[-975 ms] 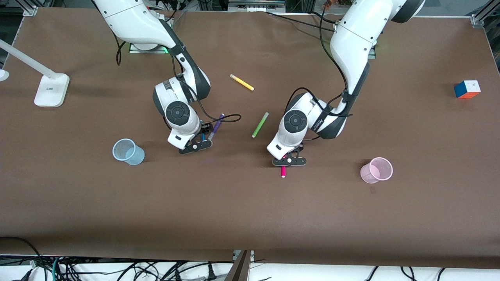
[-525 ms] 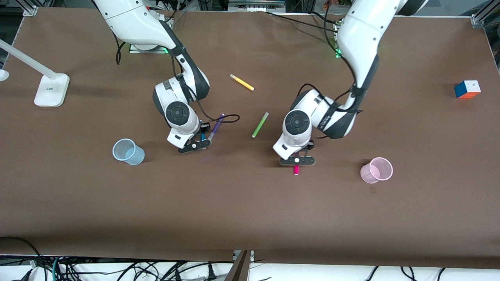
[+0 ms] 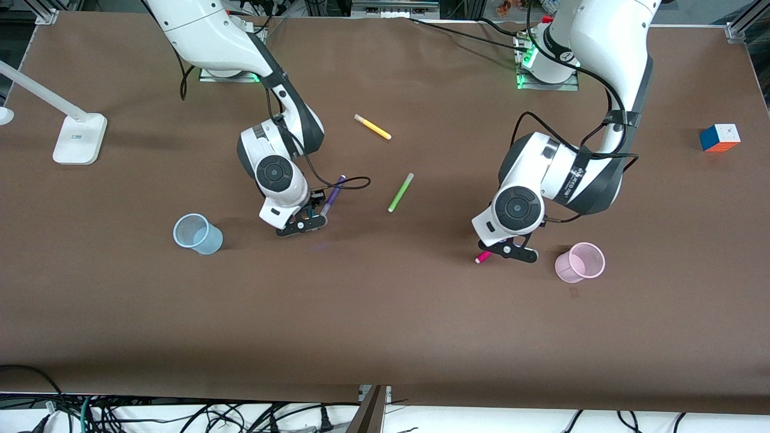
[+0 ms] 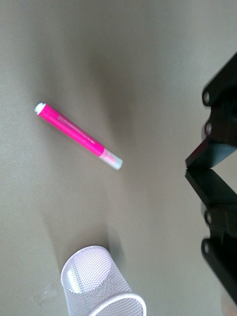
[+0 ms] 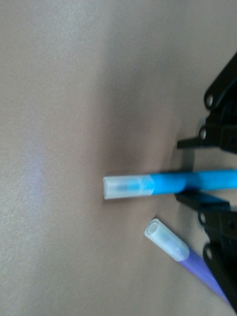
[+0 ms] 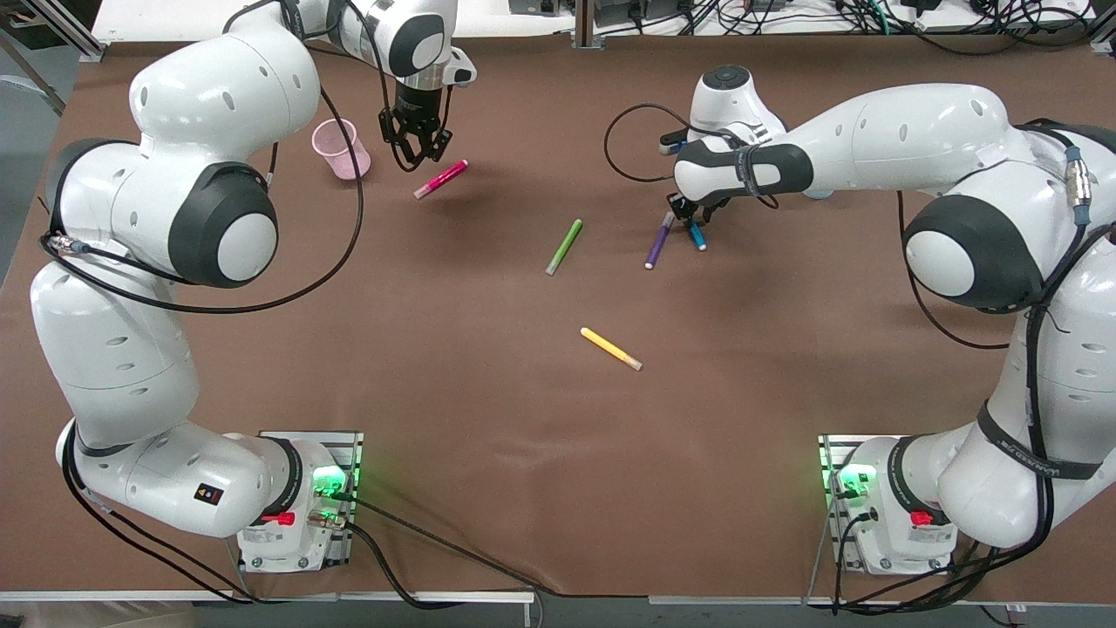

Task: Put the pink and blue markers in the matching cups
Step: 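Carry both markers over their matching cups with both grippers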

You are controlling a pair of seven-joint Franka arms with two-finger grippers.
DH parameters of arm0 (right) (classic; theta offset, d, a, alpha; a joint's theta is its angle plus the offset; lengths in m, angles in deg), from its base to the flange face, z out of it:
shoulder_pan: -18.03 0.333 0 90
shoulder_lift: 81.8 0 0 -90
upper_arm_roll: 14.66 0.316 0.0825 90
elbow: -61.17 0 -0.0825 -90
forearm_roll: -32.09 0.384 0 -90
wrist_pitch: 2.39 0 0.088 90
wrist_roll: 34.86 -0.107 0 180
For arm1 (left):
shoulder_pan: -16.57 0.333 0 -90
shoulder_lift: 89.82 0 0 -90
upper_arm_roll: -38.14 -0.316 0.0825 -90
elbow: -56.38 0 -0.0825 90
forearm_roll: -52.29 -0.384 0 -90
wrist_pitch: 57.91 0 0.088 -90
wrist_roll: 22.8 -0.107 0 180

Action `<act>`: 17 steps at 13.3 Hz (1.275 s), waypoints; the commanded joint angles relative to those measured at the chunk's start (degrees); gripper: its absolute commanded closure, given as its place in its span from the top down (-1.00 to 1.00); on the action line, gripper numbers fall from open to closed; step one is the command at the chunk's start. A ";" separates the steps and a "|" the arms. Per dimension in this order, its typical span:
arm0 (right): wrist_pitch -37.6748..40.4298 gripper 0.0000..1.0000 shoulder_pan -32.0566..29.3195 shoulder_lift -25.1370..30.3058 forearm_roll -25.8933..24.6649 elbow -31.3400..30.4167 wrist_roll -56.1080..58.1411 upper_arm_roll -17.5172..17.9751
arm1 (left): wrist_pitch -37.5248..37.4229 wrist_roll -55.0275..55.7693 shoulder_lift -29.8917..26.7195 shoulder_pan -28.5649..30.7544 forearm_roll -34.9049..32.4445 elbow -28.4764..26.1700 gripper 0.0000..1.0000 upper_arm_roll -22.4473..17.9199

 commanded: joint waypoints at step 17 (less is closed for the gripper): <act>6.18 -1.00 -3.90 12.47 1.89 1.69 27.74 -6.87 | 35.17 -24.90 4.32 7.78 -2.85 -13.61 0.57 0.90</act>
